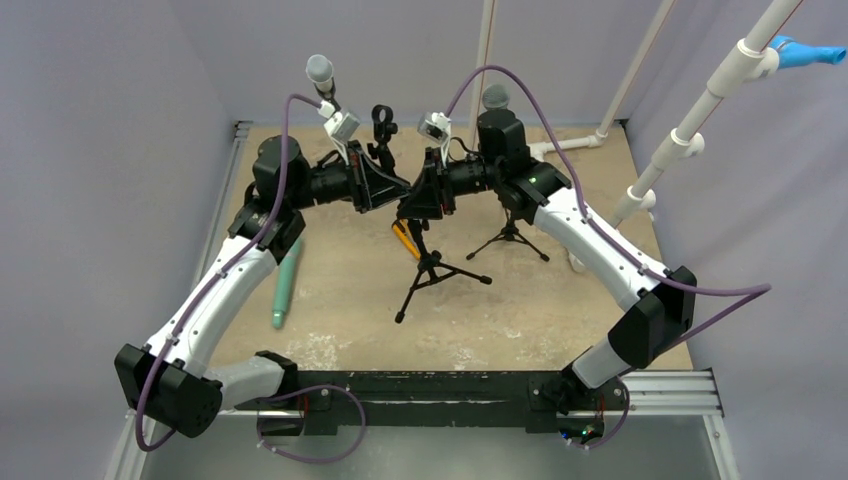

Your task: Remove the microphone from the stand

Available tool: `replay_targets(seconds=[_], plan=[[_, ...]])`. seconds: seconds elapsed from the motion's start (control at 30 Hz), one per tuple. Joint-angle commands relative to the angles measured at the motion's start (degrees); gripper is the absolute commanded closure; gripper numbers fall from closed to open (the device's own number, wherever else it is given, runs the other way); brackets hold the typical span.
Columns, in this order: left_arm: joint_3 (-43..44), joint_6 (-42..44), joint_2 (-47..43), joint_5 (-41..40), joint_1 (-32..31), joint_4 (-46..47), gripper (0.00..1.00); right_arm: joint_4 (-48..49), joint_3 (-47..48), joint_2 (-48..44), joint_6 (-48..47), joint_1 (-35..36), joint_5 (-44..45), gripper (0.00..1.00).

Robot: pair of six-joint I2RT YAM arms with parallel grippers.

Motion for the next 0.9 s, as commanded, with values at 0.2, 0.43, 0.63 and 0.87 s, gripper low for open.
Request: replay_targets(seconds=[0.2,0.43,0.63,0.87], plan=[[-0.29,-3.10,-1.30,-1.26,-0.33,5.24,1.00,5.19,-1.73,-1.64,2.67,-0.21,-0.89,1.00],[2.24,0.04,-2.00,0.28,-0.12,1.13,0.39,3.10,-2.21,-4.55,0.72,-0.16,1.85,1.00],[3.62,5.38,-5.33,0.40,2.18,-7.15,0.00,-1.66,0.07,-6.19,-2.37,-0.59,6.96,1.00],[3.04,5.81,-6.96,1.36,4.90,-10.41,0.00,-7.27,10.43,-4.90,-2.41,-1.99,12.34,1.00]])
